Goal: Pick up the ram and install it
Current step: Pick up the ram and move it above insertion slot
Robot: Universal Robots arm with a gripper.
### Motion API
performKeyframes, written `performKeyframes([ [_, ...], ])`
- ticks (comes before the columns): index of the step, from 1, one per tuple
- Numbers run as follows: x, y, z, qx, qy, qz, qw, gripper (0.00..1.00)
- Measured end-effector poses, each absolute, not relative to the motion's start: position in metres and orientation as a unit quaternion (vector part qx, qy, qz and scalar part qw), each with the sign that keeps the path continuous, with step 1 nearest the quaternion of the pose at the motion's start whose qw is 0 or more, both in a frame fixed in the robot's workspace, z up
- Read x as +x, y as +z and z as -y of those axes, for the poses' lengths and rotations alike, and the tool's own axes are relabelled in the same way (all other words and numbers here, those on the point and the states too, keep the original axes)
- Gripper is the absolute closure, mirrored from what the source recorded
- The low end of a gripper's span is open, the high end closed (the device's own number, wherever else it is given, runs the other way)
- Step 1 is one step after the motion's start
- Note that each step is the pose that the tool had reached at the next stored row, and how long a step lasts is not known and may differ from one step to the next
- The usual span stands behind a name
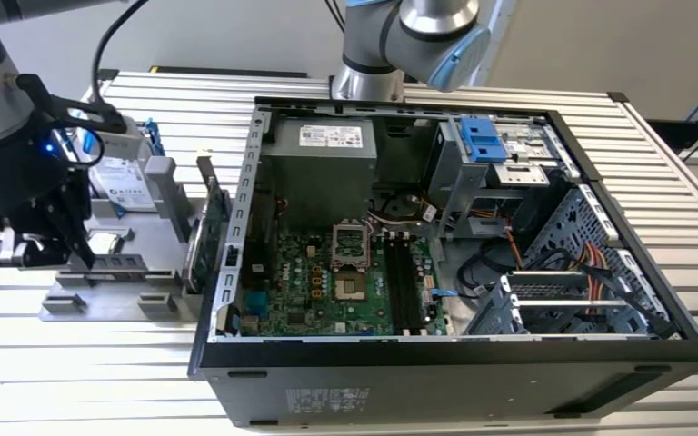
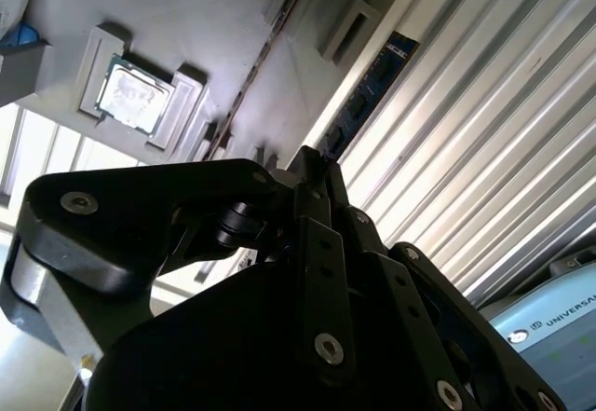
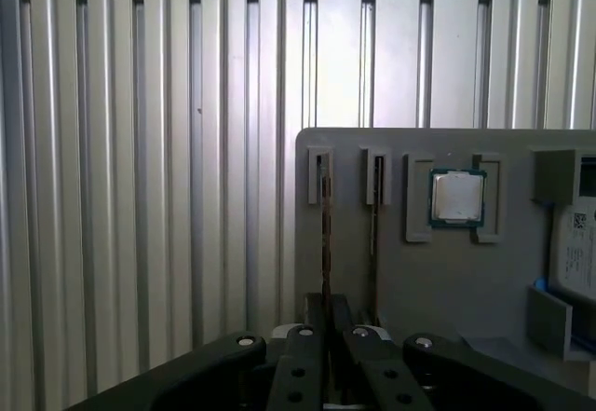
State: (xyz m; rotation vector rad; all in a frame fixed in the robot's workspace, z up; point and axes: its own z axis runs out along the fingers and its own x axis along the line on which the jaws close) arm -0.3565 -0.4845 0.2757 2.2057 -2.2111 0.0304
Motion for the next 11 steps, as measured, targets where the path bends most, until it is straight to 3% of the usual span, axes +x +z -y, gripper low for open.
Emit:
performKeyframes([
  [11, -0.3564, 0.281, 0.4845, 0.706, 0.01, 0.708, 0.009, 1.0],
])
